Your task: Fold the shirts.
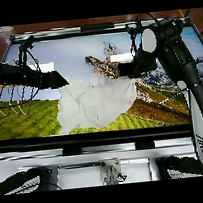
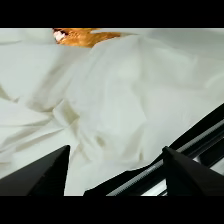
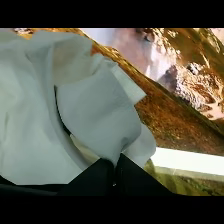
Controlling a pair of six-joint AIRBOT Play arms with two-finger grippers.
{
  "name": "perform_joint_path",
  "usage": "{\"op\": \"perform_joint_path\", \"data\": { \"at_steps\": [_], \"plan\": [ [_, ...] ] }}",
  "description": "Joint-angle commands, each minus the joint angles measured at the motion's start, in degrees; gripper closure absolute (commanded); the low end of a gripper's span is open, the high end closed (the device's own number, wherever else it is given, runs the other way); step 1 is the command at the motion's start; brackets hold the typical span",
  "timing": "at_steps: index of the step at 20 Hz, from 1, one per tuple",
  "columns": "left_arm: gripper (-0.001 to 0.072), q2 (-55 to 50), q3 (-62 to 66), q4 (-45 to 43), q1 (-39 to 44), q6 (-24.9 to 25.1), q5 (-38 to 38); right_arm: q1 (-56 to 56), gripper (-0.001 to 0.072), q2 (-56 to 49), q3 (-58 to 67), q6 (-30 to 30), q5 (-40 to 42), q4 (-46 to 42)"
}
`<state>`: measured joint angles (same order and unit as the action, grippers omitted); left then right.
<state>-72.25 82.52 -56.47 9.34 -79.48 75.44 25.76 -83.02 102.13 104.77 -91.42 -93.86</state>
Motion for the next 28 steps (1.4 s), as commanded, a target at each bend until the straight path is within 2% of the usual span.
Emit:
{"op": "perform_joint_path", "data": {
  "at_steps": [1,2,3,4,5,8,11,13,16,19,21,24,26,28],
  "plan": [
    [0.0008,-3.6,-3.2,-2.9,-2.6,2.1,4.6,0.0,0.0636,0.0,-1.9,2.3,-0.2,-2.8],
    [0.0009,-5.2,-5.7,-2.9,-2.3,2.3,4.1,0.0,0.0636,0.0,-3.4,3.3,2.1,-2.3],
    [0.0009,-7.1,-8.5,-2.9,-1.7,2.3,3.6,0.0,0.0594,-0.2,-4.7,4.1,4.0,-2.2],
    [0.0009,-9.0,-10.9,-2.9,-1.3,3.1,3.5,0.0,0.0295,-0.6,-5.4,4.9,5.3,-2.2],
    [0.001,-10.7,-12.5,-3.1,-1.2,3.5,3.1,0.0,0.0036,-1.0,-5.5,4.9,5.7,-1.9],
    [0.0019,-12.7,-13.6,-6.0,-2.7,3.3,2.0,0.0,0.0033,-0.3,-5.4,4.9,5.1,0.5],
    [0.002,-10.9,-12.3,-6.2,-7.2,3.2,3.3,-0.4,0.0034,0.3,-6.4,3.0,-5.7,1.3],
    [0.0019,-10.6,-12.3,-6.1,-10.0,3.1,2.3,-1.6,0.0034,1.1,-12.0,1.3,-6.3,5.2],
    [0.0019,-13.4,-12.3,-4.2,-10.6,2.7,0.0,-2.1,0.0034,3.5,-25.4,5.1,4.9,15.8],
    [0.0019,-16.1,-12.2,-0.7,-10.6,2.7,-4.2,-2.1,0.0034,3.8,-37.5,6.0,21.3,29.5],
    [0.0019,-17.3,-12.2,2.3,-10.5,2.7,-4.4,-2.1,0.0034,3.8,-41.2,8.5,28.0,30.3],
    [0.003,-18.6,-12.2,2.5,-10.2,2.7,-5.4,-3.5,0.0033,3.8,-42.0,11.0,25.6,21.4],
    [0.0039,-19.4,-12.2,2.5,-10.1,2.7,-6.2,-7.1,0.0033,3.8,-42.0,11.1,24.9,22.3],
    [0.0162,-20.4,-12.2,2.5,-9.9,2.7,-6.5,-9.0,0.0033,3.8,-42.0,10.9,28.0,24.4]
  ]
}}
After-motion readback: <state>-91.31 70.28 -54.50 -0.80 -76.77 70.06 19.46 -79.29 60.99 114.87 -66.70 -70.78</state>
